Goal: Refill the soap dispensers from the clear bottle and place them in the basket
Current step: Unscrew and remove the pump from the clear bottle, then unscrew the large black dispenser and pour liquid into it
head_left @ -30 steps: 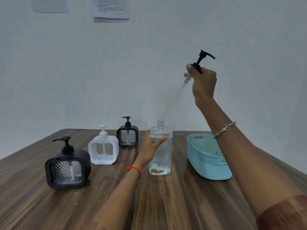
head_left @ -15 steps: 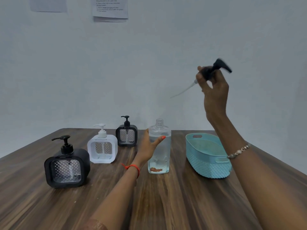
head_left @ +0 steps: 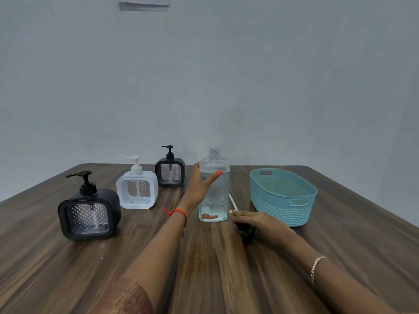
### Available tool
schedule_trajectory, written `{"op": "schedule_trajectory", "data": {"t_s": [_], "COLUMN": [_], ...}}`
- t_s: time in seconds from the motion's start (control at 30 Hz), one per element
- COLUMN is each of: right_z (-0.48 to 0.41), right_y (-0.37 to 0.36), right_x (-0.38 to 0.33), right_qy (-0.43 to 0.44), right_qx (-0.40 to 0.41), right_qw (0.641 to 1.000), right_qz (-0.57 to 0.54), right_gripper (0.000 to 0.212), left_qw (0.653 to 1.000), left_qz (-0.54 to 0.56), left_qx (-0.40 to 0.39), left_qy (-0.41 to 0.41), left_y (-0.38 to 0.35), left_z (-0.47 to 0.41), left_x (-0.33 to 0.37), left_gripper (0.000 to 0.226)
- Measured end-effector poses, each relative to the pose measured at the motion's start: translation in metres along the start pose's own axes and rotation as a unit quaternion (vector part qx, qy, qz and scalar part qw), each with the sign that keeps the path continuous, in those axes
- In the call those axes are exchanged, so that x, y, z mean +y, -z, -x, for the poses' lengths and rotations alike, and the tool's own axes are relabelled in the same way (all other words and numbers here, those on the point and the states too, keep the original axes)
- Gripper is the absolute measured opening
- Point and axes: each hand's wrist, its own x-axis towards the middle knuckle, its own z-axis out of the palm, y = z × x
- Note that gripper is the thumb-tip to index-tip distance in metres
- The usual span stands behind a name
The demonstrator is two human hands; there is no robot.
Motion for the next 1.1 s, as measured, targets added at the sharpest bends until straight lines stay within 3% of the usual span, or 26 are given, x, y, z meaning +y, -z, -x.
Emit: {"op": "schedule_trajectory", "data": {"t_s": [0.43, 0.6, 0.73, 0.83, 0.97, 1.1], "right_z": [-0.009, -0.031, -0.050, -0.070, -0.106, -0.151], "right_y": [-0.006, 0.008, 0.035, 0.051, 0.052, 0.029], "right_x": [0.014, 0.010, -0.024, -0.064, -0.125, -0.172], "right_qy": [-0.054, -0.057, -0.033, 0.016, 0.066, 0.022], "right_qx": [-0.022, 0.092, 0.209, 0.248, 0.245, 0.219], "right_qw": [0.998, 0.994, 0.973, 0.958, 0.949, 0.948], "right_qz": [-0.006, -0.019, -0.090, -0.140, -0.189, -0.231], "right_gripper": [0.068, 0.053, 0.038, 0.032, 0.026, 0.025], "left_qw": [1.000, 0.999, 0.997, 0.993, 0.984, 0.953], "left_qz": [-0.013, -0.031, -0.065, -0.119, -0.140, -0.193], "left_qx": [-0.001, -0.035, -0.026, 0.015, 0.104, 0.202], "left_qy": [0.001, 0.007, 0.037, 0.023, -0.046, -0.113], "left_y": [-0.001, 0.005, 0.023, 0.046, 0.088, 0.139], "left_z": [0.004, 0.013, 0.020, 0.024, 0.034, 0.058], "left_x": [0.007, 0.006, 0.009, 0.023, 0.052, 0.065], "left_gripper": [0.058, 0.033, 0.056, 0.071, 0.045, 0.023]}}
